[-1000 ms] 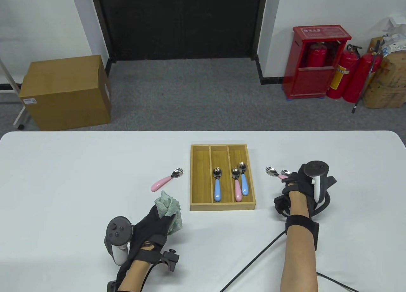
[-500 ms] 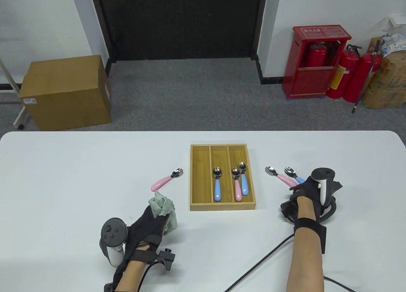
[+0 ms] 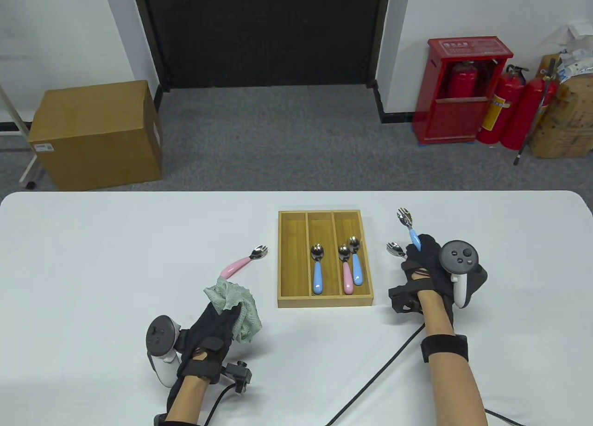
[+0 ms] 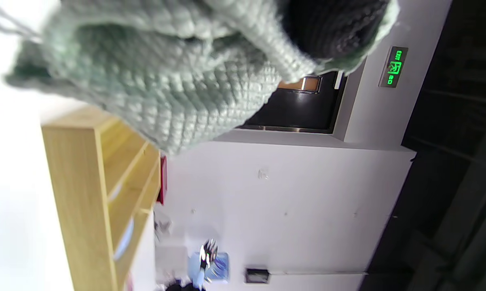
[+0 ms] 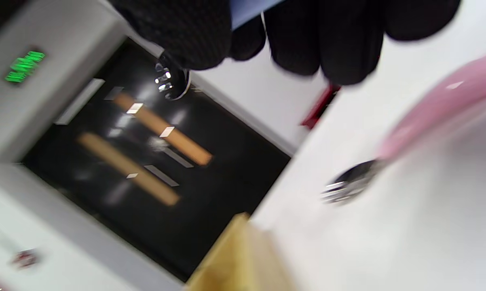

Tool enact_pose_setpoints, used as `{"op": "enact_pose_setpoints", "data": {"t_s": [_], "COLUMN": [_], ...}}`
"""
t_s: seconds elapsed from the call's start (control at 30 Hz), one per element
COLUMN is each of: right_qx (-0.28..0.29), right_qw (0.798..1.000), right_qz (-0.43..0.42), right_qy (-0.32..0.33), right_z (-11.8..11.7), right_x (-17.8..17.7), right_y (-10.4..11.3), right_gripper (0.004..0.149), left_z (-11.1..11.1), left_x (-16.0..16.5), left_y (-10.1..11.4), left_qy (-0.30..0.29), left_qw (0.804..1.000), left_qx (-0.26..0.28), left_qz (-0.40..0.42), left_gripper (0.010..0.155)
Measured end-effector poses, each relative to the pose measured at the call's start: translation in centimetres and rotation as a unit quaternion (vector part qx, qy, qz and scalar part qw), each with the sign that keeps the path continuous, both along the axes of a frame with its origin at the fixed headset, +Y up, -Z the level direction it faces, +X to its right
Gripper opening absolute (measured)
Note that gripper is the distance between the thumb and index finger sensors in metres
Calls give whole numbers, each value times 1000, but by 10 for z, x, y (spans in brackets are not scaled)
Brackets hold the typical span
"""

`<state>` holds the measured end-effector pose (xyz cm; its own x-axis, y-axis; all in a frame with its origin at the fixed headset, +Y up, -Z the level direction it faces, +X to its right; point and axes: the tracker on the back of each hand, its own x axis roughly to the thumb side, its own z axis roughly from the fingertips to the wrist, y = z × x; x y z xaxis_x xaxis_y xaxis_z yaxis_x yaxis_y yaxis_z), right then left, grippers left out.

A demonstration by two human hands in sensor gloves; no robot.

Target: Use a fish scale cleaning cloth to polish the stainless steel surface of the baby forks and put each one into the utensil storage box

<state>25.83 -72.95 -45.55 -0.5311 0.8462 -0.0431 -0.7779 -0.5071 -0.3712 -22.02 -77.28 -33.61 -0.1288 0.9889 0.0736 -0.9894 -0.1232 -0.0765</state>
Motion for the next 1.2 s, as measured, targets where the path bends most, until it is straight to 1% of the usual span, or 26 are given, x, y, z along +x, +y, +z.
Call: {"op": "enact_pose_setpoints", "data": {"t_s": [0.03, 0.13, 0.23, 0.33, 0.4, 0.47, 0.53, 0.6, 0.73, 0.83, 0.93, 1.03, 1.1, 1.13, 1.2], "right_qx": [12, 22, 16, 20, 15, 18, 17, 9, -4, -13, -10, -2, -6, -8, -9], "right_qw": [1000, 993, 973, 952, 942, 937, 933, 932, 921, 912, 906, 902, 899, 899, 901], "right_qz": [-14, -59, -108, -153, -148, -127, -112, -121, -120, -133, -144, -143, -142, -138, -125], "right_qy": [25, 100, 205, 264, 301, 326, 342, 342, 370, 387, 398, 407, 415, 415, 416], "right_z": [5, 23, 48, 76, 93, 107, 119, 126, 133, 137, 140, 140, 140, 140, 139], "right_x": [-12, -49, -99, -143, -167, -184, -198, -205, -211, -215, -218, -216, -216, -215, -215], "right_y": [6, 17, 24, 26, 27, 26, 20, 11, -5, -14, -12, -9, -8, -8, -11], "right_gripper": [46, 46, 47, 47, 47, 47, 47, 47, 47, 47, 48, 48, 48, 47, 47], "left_z": [-1, -3, -5, -5, -5, -5, -4, -2, 3, 7, 9, 9, 9, 9, 8], "left_x": [1, 7, 13, 16, 17, 19, 22, 28, 40, 48, 54, 56, 54, 52, 49], "left_y": [-1, -6, -10, -12, -11, -10, -8, -5, -3, -3, -5, -1, 1, 2, 5], "left_qy": [-10, -39, -64, -78, -85, -95, -109, -124, -133, -135, -137, -152, -136, -121, -107], "left_qw": [1000, 998, 995, 993, 992, 990, 988, 986, 986, 986, 983, 978, 983, 988, 991], "left_qx": [-2, -7, -14, -16, -15, -11, -6, 0, 2, -7, -21, -23, -11, -7, -5], "left_qz": [14, 52, 78, 89, 96, 105, 112, 114, 101, 102, 117, 140, 121, 101, 77], "left_gripper": [53, 56, 61, 65, 67, 69, 71, 72, 73, 69, 65, 60, 54, 53, 51]}}
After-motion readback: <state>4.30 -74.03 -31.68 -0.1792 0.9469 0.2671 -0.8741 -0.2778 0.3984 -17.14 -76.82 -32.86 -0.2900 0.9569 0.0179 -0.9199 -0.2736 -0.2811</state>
